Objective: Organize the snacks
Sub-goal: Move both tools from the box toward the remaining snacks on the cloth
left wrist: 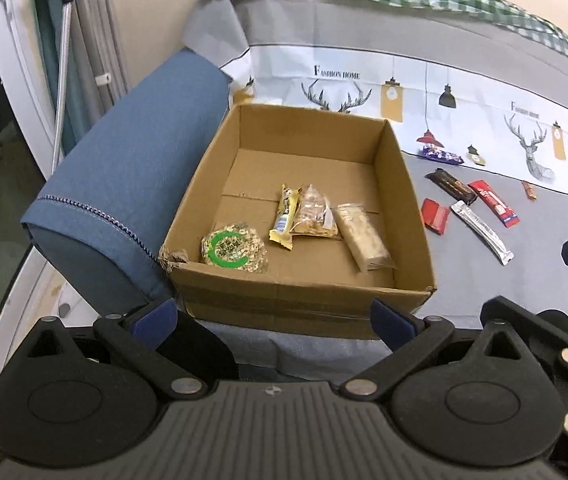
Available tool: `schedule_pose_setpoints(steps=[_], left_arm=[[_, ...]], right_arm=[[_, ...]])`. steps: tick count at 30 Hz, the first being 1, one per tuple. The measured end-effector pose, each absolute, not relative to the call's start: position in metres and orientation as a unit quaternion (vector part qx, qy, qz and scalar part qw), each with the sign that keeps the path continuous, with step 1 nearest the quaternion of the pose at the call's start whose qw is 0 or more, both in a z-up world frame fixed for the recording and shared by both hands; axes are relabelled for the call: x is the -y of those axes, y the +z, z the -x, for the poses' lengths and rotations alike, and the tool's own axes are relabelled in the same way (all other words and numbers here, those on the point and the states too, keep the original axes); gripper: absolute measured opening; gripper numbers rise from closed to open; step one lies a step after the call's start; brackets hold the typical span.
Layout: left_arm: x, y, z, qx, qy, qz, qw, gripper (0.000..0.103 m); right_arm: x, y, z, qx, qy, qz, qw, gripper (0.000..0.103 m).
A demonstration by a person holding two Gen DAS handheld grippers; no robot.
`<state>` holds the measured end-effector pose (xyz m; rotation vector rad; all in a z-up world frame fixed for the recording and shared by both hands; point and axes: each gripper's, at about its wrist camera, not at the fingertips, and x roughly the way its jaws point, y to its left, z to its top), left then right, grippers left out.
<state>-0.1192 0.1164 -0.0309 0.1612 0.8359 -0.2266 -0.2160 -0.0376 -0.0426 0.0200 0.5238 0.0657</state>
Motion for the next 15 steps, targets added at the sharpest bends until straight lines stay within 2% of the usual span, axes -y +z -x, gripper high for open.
schedule_pose_setpoints(steps=[15], left_arm=[[-0.12,-0.024,0.129,-0.391,-0.109,-0.078,0.91,0.103]], right_arm=[[0.034,-0.037,0.231,-0.239,0.032,-0.011,0.97,0.101]])
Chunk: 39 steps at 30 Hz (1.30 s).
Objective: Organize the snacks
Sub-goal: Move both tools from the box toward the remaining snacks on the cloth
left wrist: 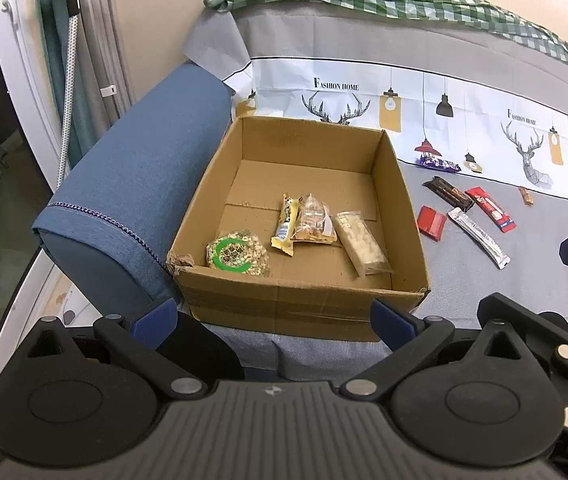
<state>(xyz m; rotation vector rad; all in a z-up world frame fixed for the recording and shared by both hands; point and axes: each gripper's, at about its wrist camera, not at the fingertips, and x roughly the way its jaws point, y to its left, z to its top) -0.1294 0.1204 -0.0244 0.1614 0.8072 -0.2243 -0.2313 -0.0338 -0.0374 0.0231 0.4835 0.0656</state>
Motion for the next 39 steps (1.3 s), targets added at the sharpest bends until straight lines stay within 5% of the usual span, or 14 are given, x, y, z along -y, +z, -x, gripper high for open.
schedule_pose_setpoints(steps=[39], left_arm=[[-0.045,-0.042,0.065,-0.446,-0.128,-0.117,0.878,0.103]], right_arm=[[0.099,-0.076,0.2,-0.29,-0.029,-0.087,0.953,0.102]])
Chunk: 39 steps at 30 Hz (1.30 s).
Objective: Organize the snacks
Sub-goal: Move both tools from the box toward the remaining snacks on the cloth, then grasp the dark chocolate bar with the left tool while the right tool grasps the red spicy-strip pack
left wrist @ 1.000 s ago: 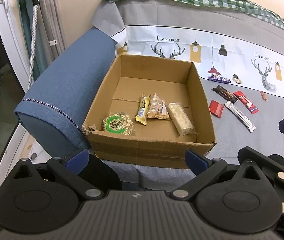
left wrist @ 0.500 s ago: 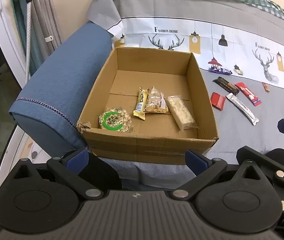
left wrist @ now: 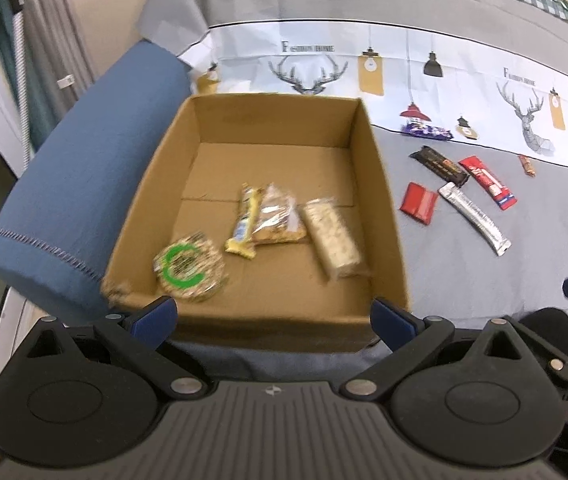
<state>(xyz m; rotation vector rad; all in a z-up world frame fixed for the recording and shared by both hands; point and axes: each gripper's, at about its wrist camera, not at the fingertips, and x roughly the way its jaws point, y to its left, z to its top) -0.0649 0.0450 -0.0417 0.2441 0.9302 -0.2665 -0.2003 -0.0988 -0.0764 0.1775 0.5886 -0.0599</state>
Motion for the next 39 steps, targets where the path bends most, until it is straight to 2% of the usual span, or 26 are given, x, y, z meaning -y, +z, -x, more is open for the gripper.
schedule_pose_setpoints(steps=[10,18,26,32,37,39], left_arm=[[0.061,-0.041,0.014,-0.455,-0.182,-0.138,0.86,0.103],[0.196,-0.062,-0.049,-0.466,-0.215,-0.152,0.845,0.103],[0.303,-0.15,-0.141,-0.52,-0.187,-0.138,0.822,0.103],[0.328,-0.217,-0.202,-0.583,-0.139,-0.1,0.794,0.103],[0.34,-0.256,-0.218,-0.621,-0.142,-0.098,0.765,0.103],[0.345,-0.259,-0.211,-0.599,-0.15,-0.13,0.775,0.103]], right_arm=[[0.192,-0.097,0.19,-0.288,-0.129,-0.116,0.942,0.102],[0.309,-0.131,0.147,-0.286,-0.217,-0.118,0.926,0.102],[0.411,-0.19,0.076,-0.316,-0.214,-0.13,0.915,0.102],[0.439,-0.239,0.016,-0.355,-0.17,-0.114,0.912,0.102],[0.435,-0.281,-0.024,-0.392,-0.157,-0.05,0.905,0.102],[0.44,-0.289,-0.023,-0.353,-0.156,-0.058,0.921,0.103]])
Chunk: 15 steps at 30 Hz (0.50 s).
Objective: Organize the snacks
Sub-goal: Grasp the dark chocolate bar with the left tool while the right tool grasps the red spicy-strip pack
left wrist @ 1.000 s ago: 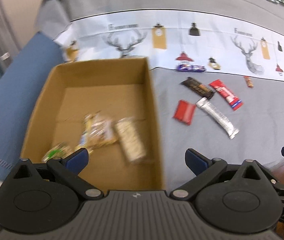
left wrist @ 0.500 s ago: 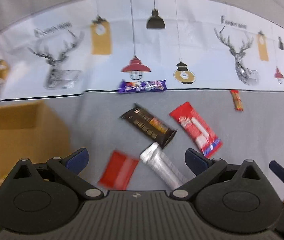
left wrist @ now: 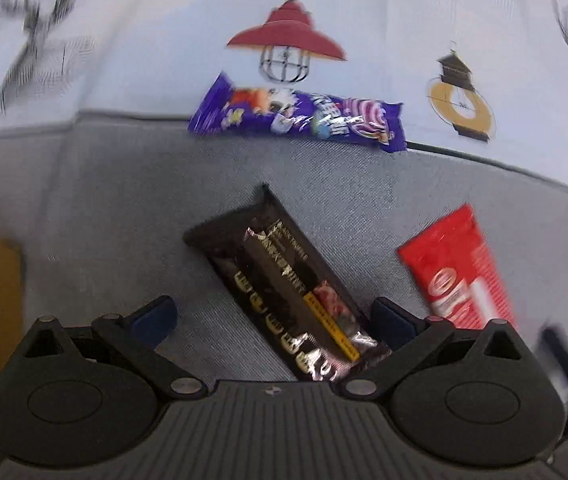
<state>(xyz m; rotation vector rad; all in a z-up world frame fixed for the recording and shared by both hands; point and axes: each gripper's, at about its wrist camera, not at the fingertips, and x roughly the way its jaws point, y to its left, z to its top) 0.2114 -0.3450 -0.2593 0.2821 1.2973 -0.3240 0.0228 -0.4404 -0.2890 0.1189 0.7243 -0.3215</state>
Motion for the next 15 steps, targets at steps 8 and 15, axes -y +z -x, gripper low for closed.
schedule_pose_setpoints(steps=[8,15], left_arm=[[0.341,-0.261,-0.218,-0.604,-0.155,-0.129,0.771,0.103],[0.33,-0.229,-0.223,-0.586,-0.144,-0.077,0.794,0.042]], right_arm=[[0.444,-0.293,-0.021,-0.319,-0.158,-0.048,0.933,0.102],[0.434,-0.279,-0.021,-0.334,-0.15,-0.049,0.929,0.051]])
